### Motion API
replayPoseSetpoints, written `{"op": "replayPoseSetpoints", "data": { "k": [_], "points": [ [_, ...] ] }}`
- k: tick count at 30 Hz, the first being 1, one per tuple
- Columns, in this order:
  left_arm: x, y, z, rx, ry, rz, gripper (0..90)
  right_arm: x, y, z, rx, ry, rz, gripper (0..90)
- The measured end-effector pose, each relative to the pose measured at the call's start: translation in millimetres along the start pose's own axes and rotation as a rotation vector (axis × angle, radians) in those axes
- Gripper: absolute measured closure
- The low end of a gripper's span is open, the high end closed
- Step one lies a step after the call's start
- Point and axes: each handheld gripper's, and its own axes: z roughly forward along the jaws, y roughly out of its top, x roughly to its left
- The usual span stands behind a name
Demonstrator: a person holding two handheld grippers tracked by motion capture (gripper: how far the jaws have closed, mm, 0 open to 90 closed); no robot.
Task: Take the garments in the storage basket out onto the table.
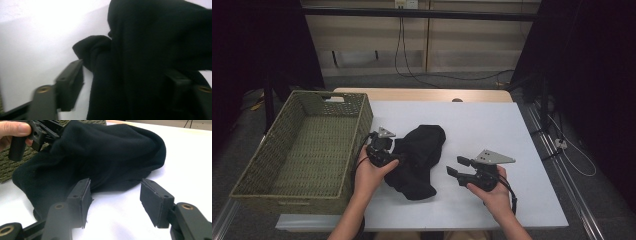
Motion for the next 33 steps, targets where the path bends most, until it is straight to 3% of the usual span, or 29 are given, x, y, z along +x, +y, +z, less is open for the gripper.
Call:
{"op": "replayPoseSetpoints", "data": {
  "k": [5,6,7,8,9,10,12,13,14,17,18,21,22,23,24,25,26,27,28,31,33],
  "points": [
    [-5.6,-1.2,8.1,0.024,-0.003,0.052,11.9,1.2,-0.2,0.8,0.004,0.004,0.000,41.8],
    [-8.9,-4.1,15.8,0.053,0.000,0.080,11.1,1.8,-0.4,1.3,0.006,0.005,-0.002,41.5],
    [-8.9,-4.1,15.8,0.053,0.000,0.080,11.3,1.8,-0.4,1.3,0.006,0.005,-0.002,41.5],
    [-11.2,-7.4,22.8,0.084,0.005,0.096,12.3,2.7,-0.6,1.9,0.009,0.006,-0.002,41.4],
    [-11.2,-7.4,22.8,0.084,0.005,0.096,15.6,2.7,-0.6,1.9,0.009,0.006,-0.002,41.4],
    [-10.6,-9.7,25.8,0.104,-0.028,0.079,22.1,3.0,-1.0,2.0,0.013,0.007,-0.005,41.4],
    [-11.1,-10.6,26.1,0.125,-0.052,0.066,30.5,3.4,-1.5,2.2,0.017,0.008,-0.005,41.2],
    [-11.1,-10.6,26.1,0.125,-0.052,0.066,39.7,3.4,-1.5,2.2,0.017,0.008,-0.005,41.2],
    [-14.3,-11.4,26.5,0.149,-0.088,0.061,48.6,3.0,-2.7,3.0,0.023,0.007,-0.008,41.1],
    [-18.4,-10.0,24.9,0.170,-0.085,0.082,65.5,2.0,-5.0,5.1,0.033,0.004,-0.007,41.0],
    [-21.6,-7.6,23.2,0.193,-0.117,0.057,68.1,2.3,-5.5,5.6,0.036,0.006,-0.002,40.9],
    [-25.0,-6.4,23.1,0.204,-0.154,0.047,70.1,2.5,-6.0,6.1,0.041,0.006,-0.008,40.9],
    [-28.5,-5.1,23.2,0.209,-0.209,0.033,70.9,2.8,-6.3,6.7,0.045,0.006,-0.008,40.8],
    [-28.5,-5.1,23.2,0.209,-0.209,0.033,71.2,2.8,-6.3,6.7,0.045,0.006,-0.008,40.8],
    [-35.8,-2.7,22.6,0.206,-0.256,0.037,71.4,2.4,-7.3,7.5,0.049,0.000,-0.012,40.8],
    [-35.8,-2.7,22.6,0.206,-0.256,0.037,71.5,2.4,-7.3,7.5,0.049,0.000,-0.012,40.8],
    [-46.0,1.1,21.5,0.193,-0.313,0.040,71.5,1.4,-9.1,8.6,0.059,-0.010,-0.016,40.8],
    [-46.0,1.1,21.5,0.193,-0.313,0.040,71.5,0.3,-10.0,8.8,0.065,-0.016,-0.019,40.8],
    [-54.8,5.6,18.7,0.176,-0.359,0.052,71.5,-0.9,-10.9,8.9,0.069,-0.022,-0.018,40.8],
    [-59.1,9.3,14.8,0.153,-0.376,0.047,71.3,-3.5,-12.2,8.1,0.070,-0.037,-0.009,40.9],
    [-55.5,11.4,10.4,0.141,-0.364,0.037,70.4,-6.3,-13.2,6.3,0.069,-0.053,0.000,40.8]
  ]
}}
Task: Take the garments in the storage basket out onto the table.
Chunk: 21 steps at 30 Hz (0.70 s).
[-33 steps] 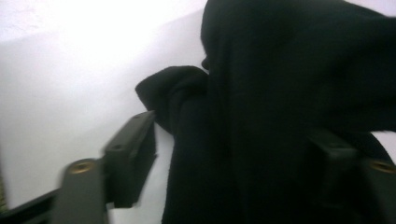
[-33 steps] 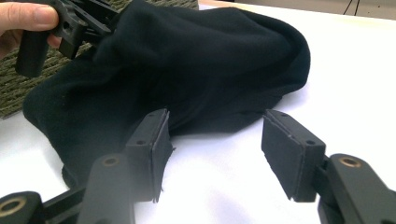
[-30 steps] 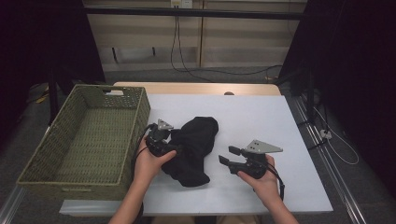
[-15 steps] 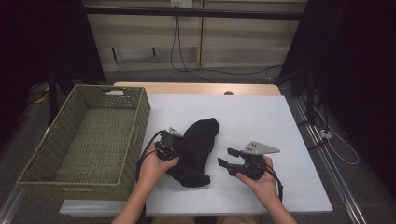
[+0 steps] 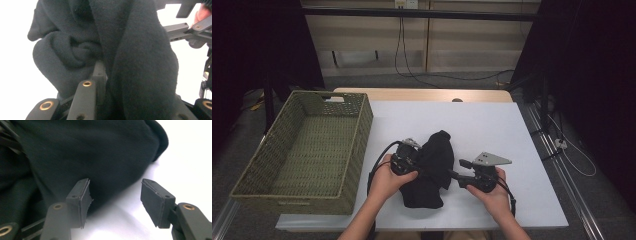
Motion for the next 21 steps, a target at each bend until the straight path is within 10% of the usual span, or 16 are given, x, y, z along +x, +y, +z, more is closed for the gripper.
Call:
{"op": "replayPoseSetpoints", "data": {
  "k": [9,21],
  "points": [
    [39.0,-9.4,-33.4,-0.097,0.264,-0.112,68.7,-4.9,-1.5,0.8,0.005,-0.032,0.026,37.5],
    [51.0,-12.0,-35.6,-0.081,0.313,-0.133,69.7,16.3,7.1,44.7,0.096,0.007,-0.030,36.6]
  ]
}}
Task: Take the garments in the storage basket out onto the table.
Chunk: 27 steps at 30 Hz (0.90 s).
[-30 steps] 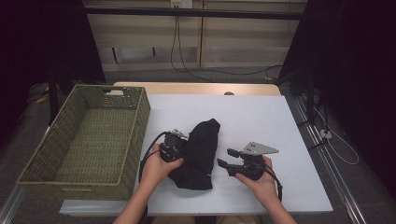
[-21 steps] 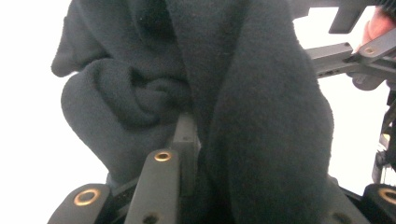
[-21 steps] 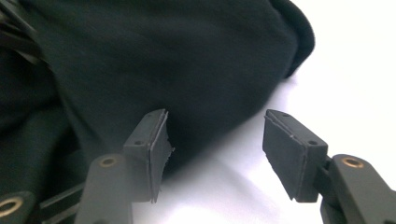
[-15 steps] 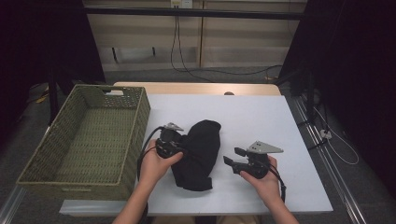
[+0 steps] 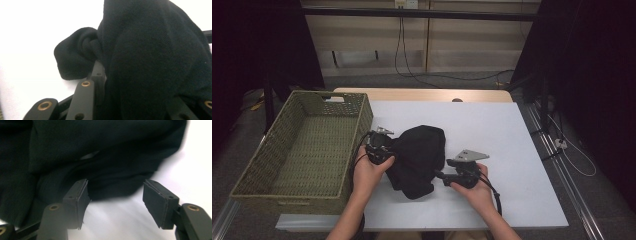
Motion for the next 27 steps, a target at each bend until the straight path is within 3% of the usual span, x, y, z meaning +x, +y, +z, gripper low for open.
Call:
{"op": "replayPoseSetpoints", "data": {
  "k": [2,3,4,5,7,8,10,11,13,14,17,18,20,22,23,26,27],
  "points": [
    [0.8,0.3,-0.4,-0.002,0.003,0.002,69.6,4.3,2.8,12.2,0.025,-0.004,-0.011,37.1],
    [1.3,0.4,-0.2,0.001,0.001,0.000,69.5,6.8,5.1,18.5,0.079,-0.020,-0.026,36.4],
    [2.7,-0.1,0.2,0.001,0.002,-0.001,69.2,11.1,8.5,24.7,0.099,-0.042,-0.062,44.8],
    [2.7,-0.1,0.2,0.001,0.002,-0.001,69.2,11.1,8.5,24.7,0.099,-0.042,-0.062,44.8],
    [4.3,-0.9,0.8,0.000,-0.003,-0.010,69.0,11.4,10.6,27.2,0.099,-0.031,-0.055,62.2],
    [5.8,-1.5,-0.6,0.003,0.003,-0.011,68.8,8.2,12.2,27.7,0.103,0.003,-0.067,85.0],
    [6.0,-1.9,-1.4,-0.008,0.008,-0.017,68.6,5.9,12.4,27.4,0.105,0.030,-0.047,87.5],
    [6.8,-1.6,-3.8,-0.005,0.006,-0.016,68.2,2.5,12.1,22.2,0.108,-0.006,-0.068,88.6],
    [9.2,-0.8,-7.8,-0.017,0.005,-0.016,67.7,-0.3,11.0,17.9,0.103,-0.015,-0.069,88.7],
    [10.9,-0.1,-10.2,-0.027,0.006,-0.017,67.3,-8.2,8.4,6.6,0.083,-0.025,-0.041,88.9],
    [10.0,-0.1,-10.0,-0.035,0.011,-0.021,66.5,-17.9,6.6,-7.1,0.076,-0.056,-0.046,89.0],
    [9.0,0.1,-8.4,-0.025,0.003,-0.011,66.4,-30.5,4.9,-24.0,0.055,-0.080,-0.029,89.1],
    [8.0,-0.1,-6.8,-0.025,0.004,-0.016,66.0,-38.0,4.4,-33.1,0.043,-0.091,-0.019,89.1],
    [7.4,-0.7,-4.5,-0.020,0.007,-0.018,65.6,-61.1,1.6,-59.8,0.024,-0.142,0.030,89.1],
    [7.4,-0.7,-4.5,-0.020,0.007,-0.018,65.7,-61.1,1.6,-59.8,0.024,-0.142,0.030,89.1],
    [8.0,-1.2,-2.1,-0.017,0.014,-0.018,65.4,-87.1,-5.3,-90.5,-0.001,-0.214,0.083,89.0],
    [8.0,-1.2,-2.1,-0.017,0.014,-0.018,64.7,-87.1,-5.3,-90.5,-0.001,-0.214,0.083,89.0]
  ]
}}
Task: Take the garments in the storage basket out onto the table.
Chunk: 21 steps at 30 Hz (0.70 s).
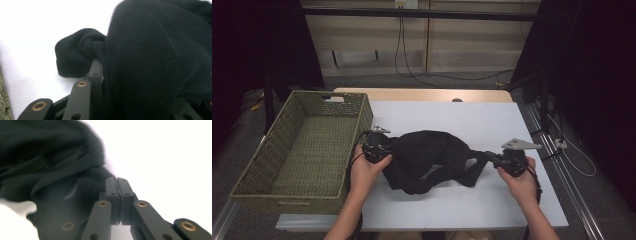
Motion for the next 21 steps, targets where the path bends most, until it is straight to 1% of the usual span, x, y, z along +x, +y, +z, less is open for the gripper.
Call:
{"op": "replayPoseSetpoints", "data": {
  "k": [1,3,4,5,6,7,8,9,10,11,12,13,14,15,17,18,19,20,21],
  "points": [
    [0.5,0.1,0.6,0.003,0.005,-0.002,62.7,-12.2,-3.5,-9.4,-0.016,-0.015,0.033,88.9],
    [-0.2,0.3,3.8,0.001,0.015,0.003,58.3,-15.5,-7.0,-11.6,-0.019,-0.005,0.049,88.3],
    [-0.2,0.3,3.8,0.001,0.015,0.003,56.9,-15.5,-7.0,-11.6,-0.019,-0.005,0.049,88.3],
    [-1.6,0.9,5.5,0.005,0.015,0.012,54.4,-13.0,-10.8,-9.9,-0.009,-0.008,0.045,85.6],
    [-1.6,0.9,5.5,0.005,0.015,0.012,51.5,-13.0,-10.8,-9.9,-0.009,-0.008,0.045,85.6],
    [-3.5,2.4,5.9,-0.008,0.029,0.023,46.8,-8.0,-12.8,-7.1,-0.010,-0.034,0.042,76.2],
    [-3.5,2.4,5.9,-0.008,0.029,0.023,42.0,-8.0,-12.8,-7.1,-0.010,-0.034,0.042,76.2],
    [-4.3,4.8,5.2,-0.010,0.017,0.033,38.7,-1.5,-13.1,-4.0,-0.019,-0.033,0.032,70.5],
    [-4.3,4.8,5.2,-0.010,0.017,0.033,35.3,-1.5,-13.1,-4.0,-0.019,-0.033,0.032,70.5],
    [-7.1,6.9,4.9,-0.016,0.013,0.040,31.6,7.7,-11.8,-0.2,-0.022,-0.019,0.029,61.9],
    [-7.1,6.9,4.9,-0.016,0.013,0.040,29.6,12.6,-10.8,1.7,-0.024,-0.003,0.025,60.4],
    [-10.0,9.5,3.9,-0.028,0.019,0.058,28.0,17.8,-9.4,2.9,-0.026,0.010,0.020,57.4],
    [-10.0,9.5,3.9,-0.028,0.019,0.058,26.6,17.8,-9.4,2.9,-0.026,0.010,0.020,57.4],
    [-12.4,11.0,3.3,-0.031,0.017,0.068,25.8,28.2,-6.0,3.6,-0.033,0.031,0.004,53.6],
    [-13.0,11.5,2.6,-0.023,0.014,0.077,24.8,37.6,-2.7,2.9,-0.041,0.061,-0.011,50.3],
    [-13.0,11.5,2.6,-0.023,0.014,0.077,24.2,37.6,-2.7,2.9,-0.041,0.061,-0.011,50.3],
    [-12.9,11.0,2.7,-0.025,0.021,0.081,23.9,45.4,-0.4,1.2,-0.038,0.076,-0.033,47.5],
    [-12.9,11.0,2.7,-0.025,0.021,0.081,23.3,45.4,-0.4,1.2,-0.038,0.076,-0.033,47.5],
    [-12.7,10.7,2.3,-0.023,0.026,0.086,22.8,50.6,-0.3,-0.4,-0.038,0.091,-0.045,46.4]
  ]
}}
